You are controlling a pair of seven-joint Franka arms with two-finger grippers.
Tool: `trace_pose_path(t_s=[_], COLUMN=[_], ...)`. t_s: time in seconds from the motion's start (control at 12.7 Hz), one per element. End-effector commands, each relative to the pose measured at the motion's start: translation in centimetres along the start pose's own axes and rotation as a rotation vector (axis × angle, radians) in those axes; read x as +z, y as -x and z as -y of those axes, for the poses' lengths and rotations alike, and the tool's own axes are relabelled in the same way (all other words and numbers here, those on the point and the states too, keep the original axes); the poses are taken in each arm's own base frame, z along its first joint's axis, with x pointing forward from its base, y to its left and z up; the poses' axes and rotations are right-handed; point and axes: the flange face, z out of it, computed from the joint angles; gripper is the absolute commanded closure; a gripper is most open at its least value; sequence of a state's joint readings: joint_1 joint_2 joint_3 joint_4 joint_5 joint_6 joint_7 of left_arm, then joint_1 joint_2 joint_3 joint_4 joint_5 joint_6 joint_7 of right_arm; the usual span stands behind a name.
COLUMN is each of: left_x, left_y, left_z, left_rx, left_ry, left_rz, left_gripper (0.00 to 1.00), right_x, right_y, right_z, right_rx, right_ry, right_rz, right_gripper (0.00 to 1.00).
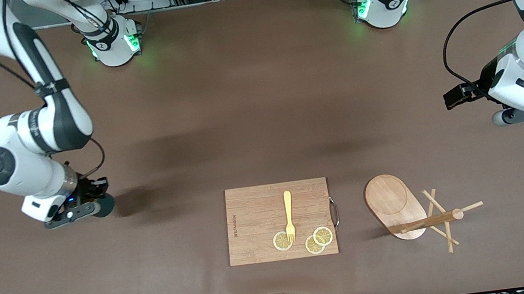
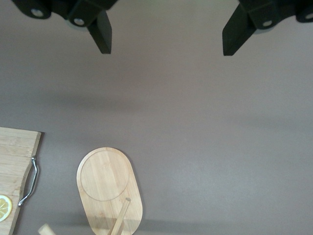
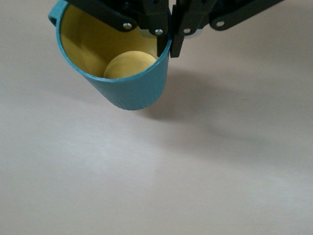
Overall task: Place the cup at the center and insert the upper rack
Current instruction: 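Lift the teal mug with the right gripper toward the table center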
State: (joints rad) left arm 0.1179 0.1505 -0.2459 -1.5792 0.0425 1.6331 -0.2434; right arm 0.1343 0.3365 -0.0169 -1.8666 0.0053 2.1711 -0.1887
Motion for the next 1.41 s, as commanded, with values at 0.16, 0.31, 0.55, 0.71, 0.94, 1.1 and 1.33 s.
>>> trace_pose_path(t_s=[0.16, 0.31, 0.55, 0.71, 0.94, 1.1, 1.33], left_x=[-1.1, -1.7, -2.2, -2.3, -2.1, -1.8, -1.9], left_y=[0.4, 0.9, 1.0, 1.1, 1.1, 0.8, 0.4], left_z=[0.1, 0.0, 0.6, 0.7, 0.6, 0.6, 2.0], left_rx=[0.008, -0.01, -0.029, -0.03, -0.026, -0.025, -0.042], left_ry=[-0.009, -0.013, -0.01, -0.012, -0.025, -0.03, -0.019], left_rz=[-0.032, -0.043, -0.052, -0.055, -0.053, -0.055, -0.064], left_gripper=[0.0, 0.0, 0.0, 0.0, 0.0, 0.0, 0.0], right_x=[-0.8, -1.0, -1.1, -0.9, -0.6, -0.4, 1.2], right_y=[-0.8, -0.5, 0.6, 2.0, 4.1, 5.1, 6.4], right_z=[13.1, 19.9, 27.6, 32.3, 39.0, 42.5, 48.1], right_rx=[-0.033, 0.016, 0.005, 0.002, 0.008, 0.135, 0.208], right_ry=[-0.007, -0.005, -0.006, -0.042, -0.081, -0.079, -0.075], right_rz=[-0.01, -0.015, -0.019, -0.01, 0.007, 0.013, 0.022], right_gripper=[1.0, 1.0, 1.0, 1.0, 1.0, 1.0, 1.0])
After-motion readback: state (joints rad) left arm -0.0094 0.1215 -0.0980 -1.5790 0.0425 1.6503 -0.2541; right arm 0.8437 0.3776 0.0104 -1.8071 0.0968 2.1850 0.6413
